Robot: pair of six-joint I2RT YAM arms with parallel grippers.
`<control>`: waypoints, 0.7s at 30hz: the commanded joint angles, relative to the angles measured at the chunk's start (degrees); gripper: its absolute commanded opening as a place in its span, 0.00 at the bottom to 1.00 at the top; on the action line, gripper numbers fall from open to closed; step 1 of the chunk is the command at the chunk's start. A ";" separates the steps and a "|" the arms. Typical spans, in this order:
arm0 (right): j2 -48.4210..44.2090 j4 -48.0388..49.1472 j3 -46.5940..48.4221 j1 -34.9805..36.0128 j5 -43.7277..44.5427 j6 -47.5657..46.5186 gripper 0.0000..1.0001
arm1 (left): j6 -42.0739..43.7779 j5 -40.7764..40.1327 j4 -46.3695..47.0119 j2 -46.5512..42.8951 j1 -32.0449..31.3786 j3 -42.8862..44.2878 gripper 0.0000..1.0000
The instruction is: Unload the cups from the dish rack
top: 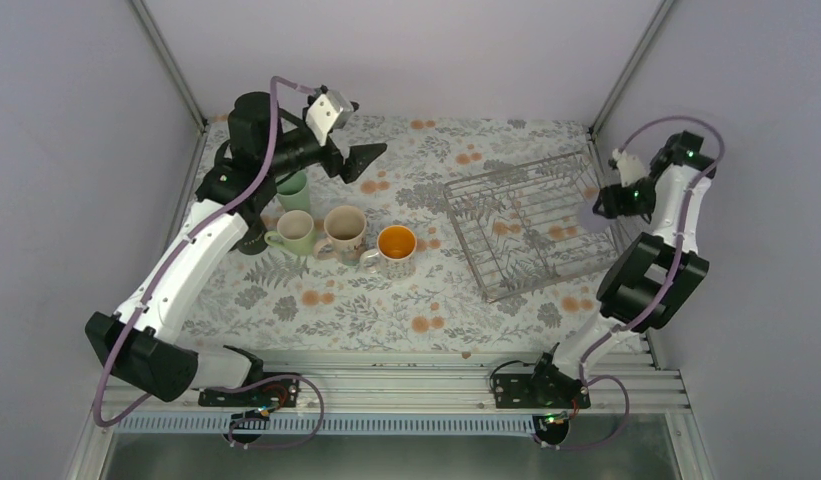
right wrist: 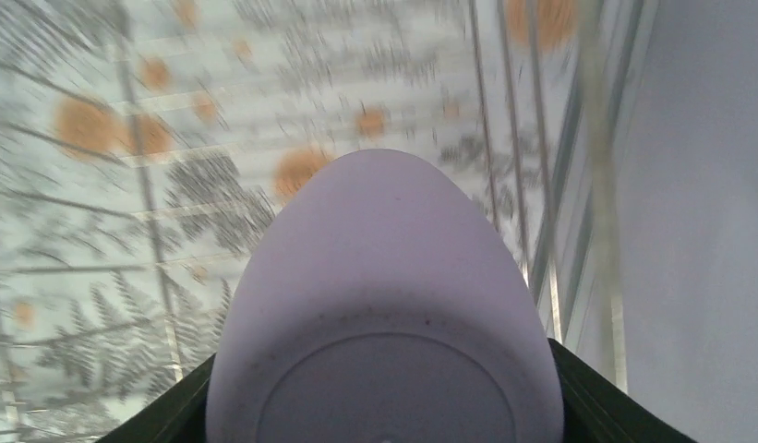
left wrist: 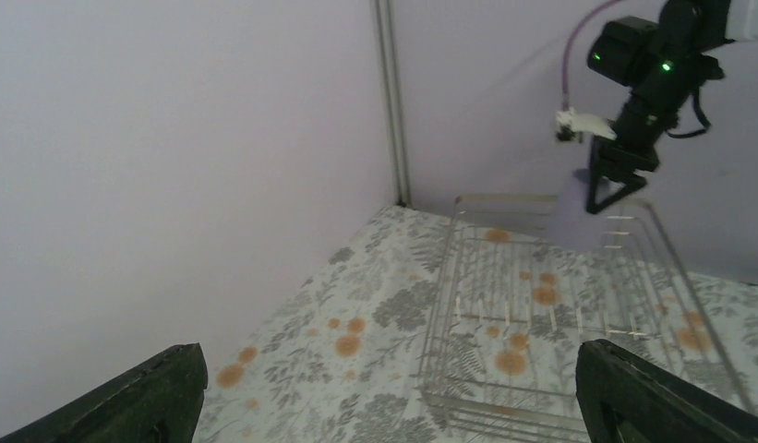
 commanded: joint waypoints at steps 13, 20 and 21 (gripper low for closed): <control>-15.43 -6.77 28.72 14.32 -51.24 10.27 0.23 | -29.58 35.39 19.35 9.37 8.81 3.44 0.99; -20.35 25.76 11.98 19.81 -71.08 35.15 0.24 | -34.36 42.67 23.68 13.17 8.22 7.17 1.00; -21.92 34.66 7.68 20.78 -72.31 42.16 0.24 | -33.62 42.37 22.58 13.82 7.94 8.40 1.00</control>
